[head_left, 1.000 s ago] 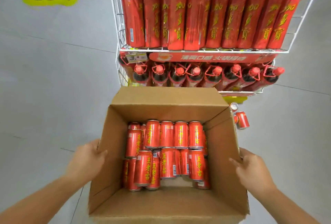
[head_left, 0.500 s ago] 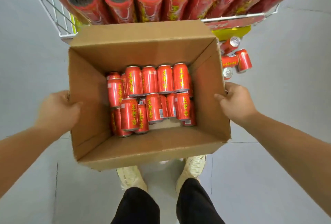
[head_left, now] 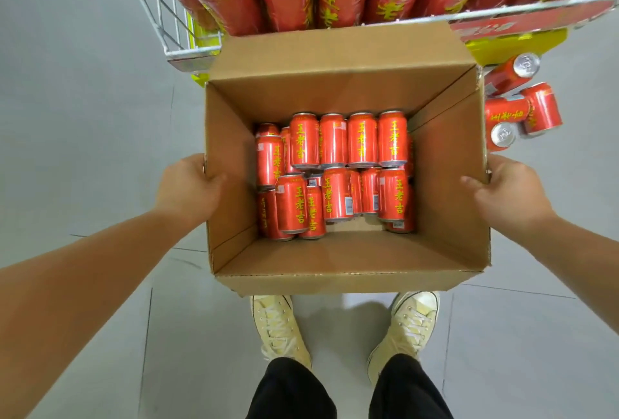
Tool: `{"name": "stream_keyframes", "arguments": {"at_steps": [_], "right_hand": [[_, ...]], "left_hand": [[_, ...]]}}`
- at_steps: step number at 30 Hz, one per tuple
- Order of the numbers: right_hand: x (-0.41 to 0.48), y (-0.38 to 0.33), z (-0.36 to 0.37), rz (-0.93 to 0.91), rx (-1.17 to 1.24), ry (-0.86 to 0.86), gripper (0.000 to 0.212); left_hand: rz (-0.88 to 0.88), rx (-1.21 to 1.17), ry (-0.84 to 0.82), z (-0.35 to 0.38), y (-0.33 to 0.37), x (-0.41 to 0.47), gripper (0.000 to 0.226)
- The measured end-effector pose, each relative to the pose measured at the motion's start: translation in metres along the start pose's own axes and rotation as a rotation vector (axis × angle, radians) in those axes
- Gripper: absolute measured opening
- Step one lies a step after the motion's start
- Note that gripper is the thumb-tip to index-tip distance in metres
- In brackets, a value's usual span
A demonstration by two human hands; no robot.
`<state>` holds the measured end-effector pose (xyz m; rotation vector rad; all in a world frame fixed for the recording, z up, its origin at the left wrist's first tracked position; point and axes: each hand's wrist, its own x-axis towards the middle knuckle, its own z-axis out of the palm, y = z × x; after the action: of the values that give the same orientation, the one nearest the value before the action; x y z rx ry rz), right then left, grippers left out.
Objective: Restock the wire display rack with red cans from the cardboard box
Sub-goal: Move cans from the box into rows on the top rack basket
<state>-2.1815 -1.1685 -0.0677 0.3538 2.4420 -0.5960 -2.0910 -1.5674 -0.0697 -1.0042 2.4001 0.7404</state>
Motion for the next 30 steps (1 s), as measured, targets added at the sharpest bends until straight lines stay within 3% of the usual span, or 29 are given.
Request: {"name": "stream_keyframes", "arguments": {"at_steps": [6, 9, 13, 17, 23, 26, 30], "right_hand": [[-0.032, -0.035, -0.026, 0.092, -0.036, -0.06, 0.048], [-0.053, -0.052, -0.032, 0.058, -0.097, -0.011, 0.05], [-0.069, -0.077, -0.022, -0.048, -0.131, -0.003, 0.048], [-0.062, -0.081, 0.006, -0.087, -0.043, -0.155, 0.052], [-0.006, -0.065, 0.049, -0.059, -0.032, -0.255, 0.059], [0.022, -0.052, 0.074, 0.016, -0.041, -0.249, 0.062], [0.055, -0.03, 0.116, 0.162, -0.022, -0.262, 0.068]], "left_hand": [[-0.082, -0.033, -0.11, -0.02, 0.033, -0.03, 0.057], [0.008, -0.111, -0.084, -0.028, 0.05, -0.055, 0.076], [0.166, -0.075, -0.097, -0.021, 0.069, -0.086, 0.08], [0.064, -0.046, -0.189, -0.002, 0.075, -0.082, 0.094], [0.016, -0.011, -0.242, 0.04, 0.064, -0.029, 0.089], [-0.019, -0.021, -0.309, 0.072, 0.049, -0.003, 0.094], [-0.19, -0.131, -0.317, 0.116, 0.028, 0.016, 0.093]]}}
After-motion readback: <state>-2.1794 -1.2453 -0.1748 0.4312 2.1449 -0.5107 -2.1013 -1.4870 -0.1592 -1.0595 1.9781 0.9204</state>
